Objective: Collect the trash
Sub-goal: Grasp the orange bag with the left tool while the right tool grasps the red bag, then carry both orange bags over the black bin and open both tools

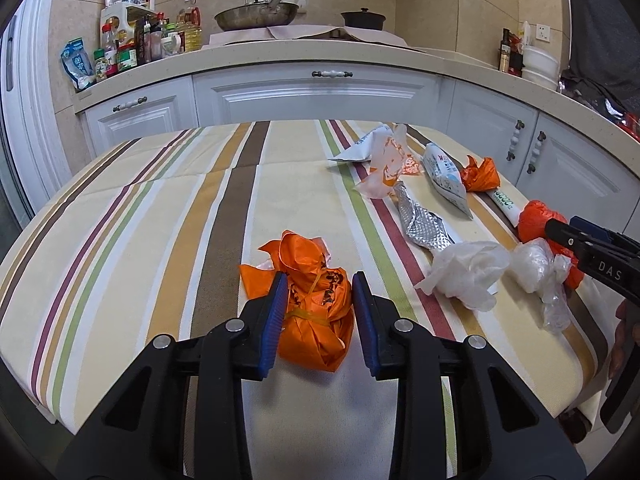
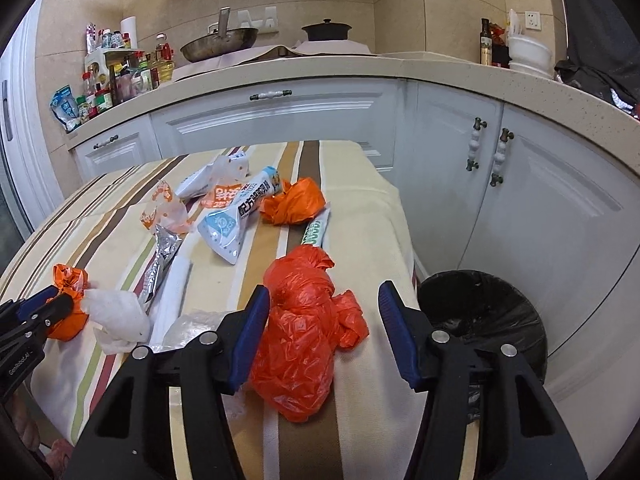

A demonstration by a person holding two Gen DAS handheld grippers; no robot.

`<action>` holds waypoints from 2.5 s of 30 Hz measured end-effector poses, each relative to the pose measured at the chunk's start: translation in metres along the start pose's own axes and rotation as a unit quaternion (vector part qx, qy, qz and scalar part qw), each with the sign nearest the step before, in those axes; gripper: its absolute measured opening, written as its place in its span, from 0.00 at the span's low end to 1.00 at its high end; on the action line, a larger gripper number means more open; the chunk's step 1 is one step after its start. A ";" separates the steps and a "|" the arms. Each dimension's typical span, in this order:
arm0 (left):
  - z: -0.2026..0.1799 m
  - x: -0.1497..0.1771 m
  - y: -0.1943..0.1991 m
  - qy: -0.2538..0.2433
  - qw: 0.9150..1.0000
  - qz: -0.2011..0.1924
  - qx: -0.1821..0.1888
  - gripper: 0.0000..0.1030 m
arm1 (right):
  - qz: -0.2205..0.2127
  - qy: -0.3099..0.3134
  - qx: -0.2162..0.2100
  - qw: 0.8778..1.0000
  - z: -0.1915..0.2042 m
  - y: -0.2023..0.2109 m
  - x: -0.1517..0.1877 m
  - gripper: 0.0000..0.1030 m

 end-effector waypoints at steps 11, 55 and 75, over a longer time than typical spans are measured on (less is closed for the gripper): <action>-0.001 -0.008 0.005 0.007 1.000 -0.017 -0.004 0.30 | -0.022 -0.001 -0.017 1.000 -0.001 0.011 -0.002 0.30; -0.355 -0.058 -0.007 -0.132 0.973 -0.028 0.189 0.30 | -0.078 -0.102 0.110 0.986 -0.223 0.050 0.011 0.30; -0.381 -0.058 -0.045 -0.111 0.979 0.011 0.171 0.54 | -0.068 -0.141 0.117 0.981 -0.265 0.025 0.019 0.51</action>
Point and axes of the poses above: each gripper's, at about its wrist camera, not at the fingertips, and y roughly against the way its jaws point, z to its left, x to its underside, the point moved 8 cm from there along -y, roughly the way its jaws point, and after that the axes turned 5 degrees about -x, right-handed, at the moved point
